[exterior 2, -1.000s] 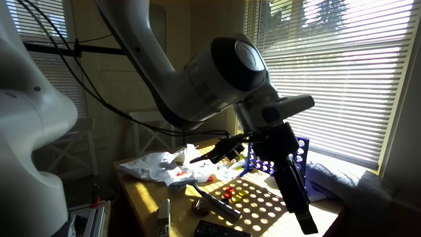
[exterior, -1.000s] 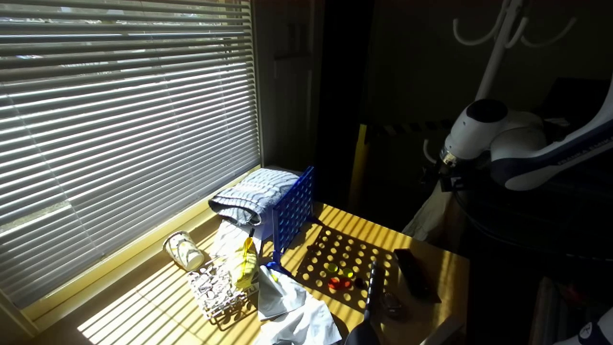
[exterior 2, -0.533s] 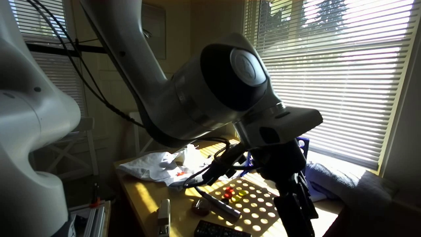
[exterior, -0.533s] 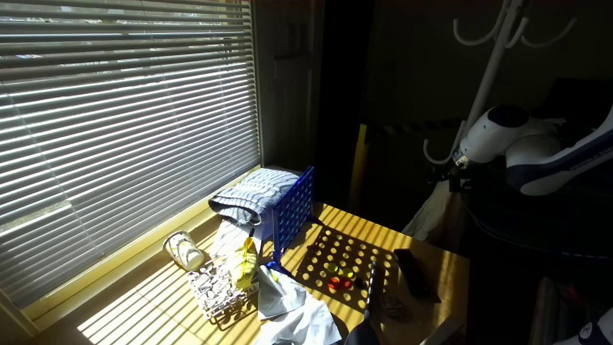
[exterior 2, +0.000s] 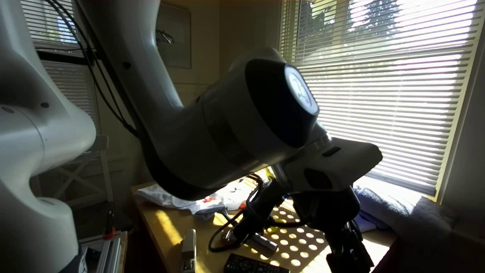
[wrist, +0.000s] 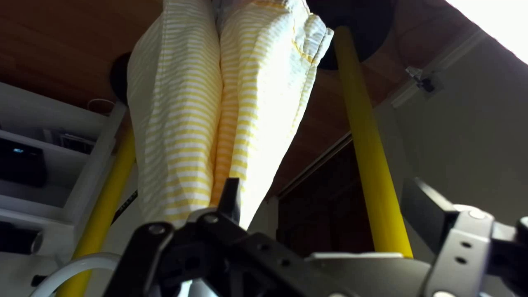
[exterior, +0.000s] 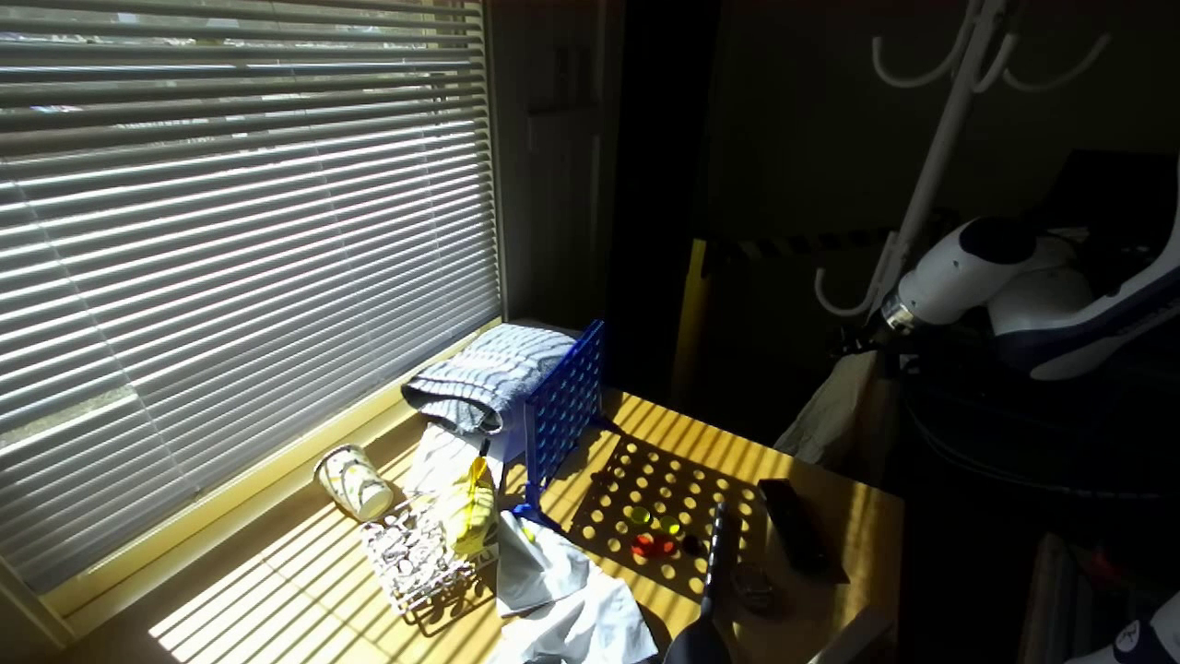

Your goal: Take the cloth off of the coat hanger and put it on the table

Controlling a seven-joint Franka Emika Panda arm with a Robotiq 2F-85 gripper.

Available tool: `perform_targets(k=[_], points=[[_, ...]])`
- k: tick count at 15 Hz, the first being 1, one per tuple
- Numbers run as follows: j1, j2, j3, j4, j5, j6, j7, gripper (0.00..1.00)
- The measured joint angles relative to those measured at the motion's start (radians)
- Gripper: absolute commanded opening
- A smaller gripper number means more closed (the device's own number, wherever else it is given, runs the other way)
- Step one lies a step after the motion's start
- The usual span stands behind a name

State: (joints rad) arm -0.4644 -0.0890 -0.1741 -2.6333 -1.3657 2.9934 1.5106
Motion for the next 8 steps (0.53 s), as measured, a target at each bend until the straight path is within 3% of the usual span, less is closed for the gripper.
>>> perform_targets(k=[8], points=[[0.009,0.144,0.011,0.109,-0.173,0.007,0.099,1.0]])
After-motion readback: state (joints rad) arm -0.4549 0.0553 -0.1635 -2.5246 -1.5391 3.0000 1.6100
